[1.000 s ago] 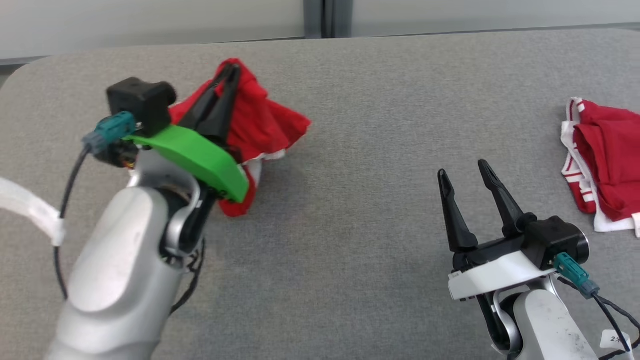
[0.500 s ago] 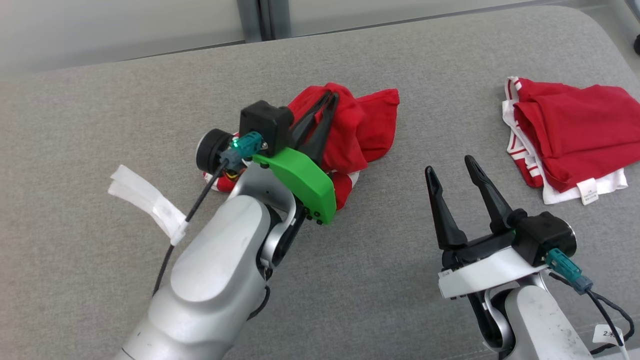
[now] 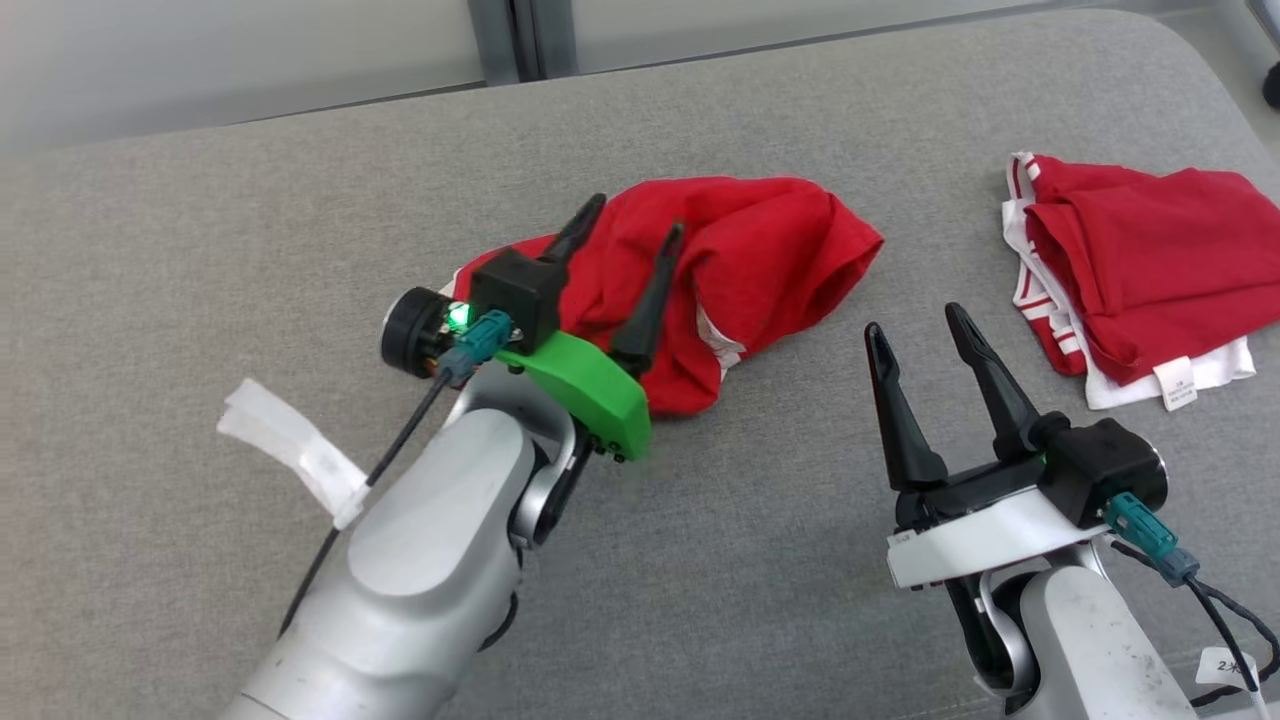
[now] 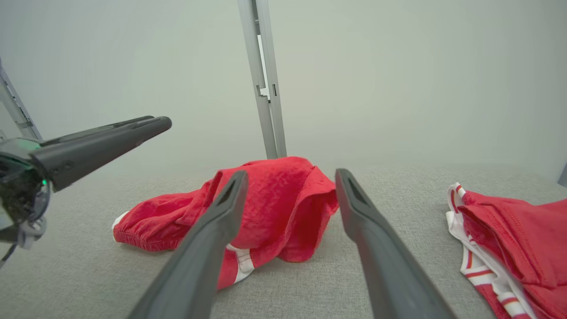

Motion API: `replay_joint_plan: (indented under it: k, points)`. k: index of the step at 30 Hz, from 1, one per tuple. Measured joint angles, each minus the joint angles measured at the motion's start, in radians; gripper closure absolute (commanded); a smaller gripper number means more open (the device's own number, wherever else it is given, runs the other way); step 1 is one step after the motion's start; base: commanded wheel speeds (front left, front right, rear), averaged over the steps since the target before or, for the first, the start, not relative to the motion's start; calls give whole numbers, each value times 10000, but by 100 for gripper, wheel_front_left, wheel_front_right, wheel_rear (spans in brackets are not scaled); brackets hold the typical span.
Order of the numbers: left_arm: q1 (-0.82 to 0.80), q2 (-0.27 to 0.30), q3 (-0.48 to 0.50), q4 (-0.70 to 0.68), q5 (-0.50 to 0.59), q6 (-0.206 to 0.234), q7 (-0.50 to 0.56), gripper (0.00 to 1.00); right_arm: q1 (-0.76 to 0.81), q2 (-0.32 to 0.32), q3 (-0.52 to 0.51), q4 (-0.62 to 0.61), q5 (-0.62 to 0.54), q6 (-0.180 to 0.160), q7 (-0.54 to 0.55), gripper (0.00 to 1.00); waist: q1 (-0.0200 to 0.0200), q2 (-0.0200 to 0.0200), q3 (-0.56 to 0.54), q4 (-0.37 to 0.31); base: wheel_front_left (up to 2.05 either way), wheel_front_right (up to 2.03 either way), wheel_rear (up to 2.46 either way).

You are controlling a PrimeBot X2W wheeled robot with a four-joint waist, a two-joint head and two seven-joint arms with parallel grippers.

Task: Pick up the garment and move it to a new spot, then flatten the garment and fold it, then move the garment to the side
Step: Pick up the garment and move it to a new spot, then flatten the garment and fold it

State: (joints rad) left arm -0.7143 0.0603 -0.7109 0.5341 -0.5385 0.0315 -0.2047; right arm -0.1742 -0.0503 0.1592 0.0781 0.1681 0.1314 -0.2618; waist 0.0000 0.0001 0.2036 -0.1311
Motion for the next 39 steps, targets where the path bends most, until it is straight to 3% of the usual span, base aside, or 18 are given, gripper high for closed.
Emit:
replay_joint_plan:
  k: [8, 15, 19, 27, 33, 39]
  points:
    - [975, 1195, 1072, -665, 42, 276, -535, 0, 66, 4, -48, -54, -535, 0, 0, 0, 0, 0, -183, 709, 0, 0, 0]
    - [3433, 1678, 3033, -2964, 556, 4, -577, 0, 291, 8, -157, 54, -786, 2, 0, 0, 0, 0, -372, 1375, 0, 0, 0]
    - [4621, 1503, 3528, -3469, 1243, -474, -575, 0, 514, 6, -165, 196, -842, 0, 0, 0, 0, 0, -515, 1634, 0, 0, 0]
    - [5931, 205, 4888, -4149, 2077, -947, -577, 0, 676, 8, -65, 382, -840, 0, 0, 0, 0, -1, -873, 1863, 0, 0, 0]
    - [6058, -48, 5158, -4165, 2431, -1300, -577, 0, 661, 6, 268, 504, -844, 0, -2, 0, 0, 0, -803, 1991, 0, 0, 0]
    - [5924, -82, 5256, -4075, 2380, -1469, -577, 0, 182, 6, 807, 1764, -1461, 0, -6, 0, 0, 0, -517, 2242, 0, 0, 0]
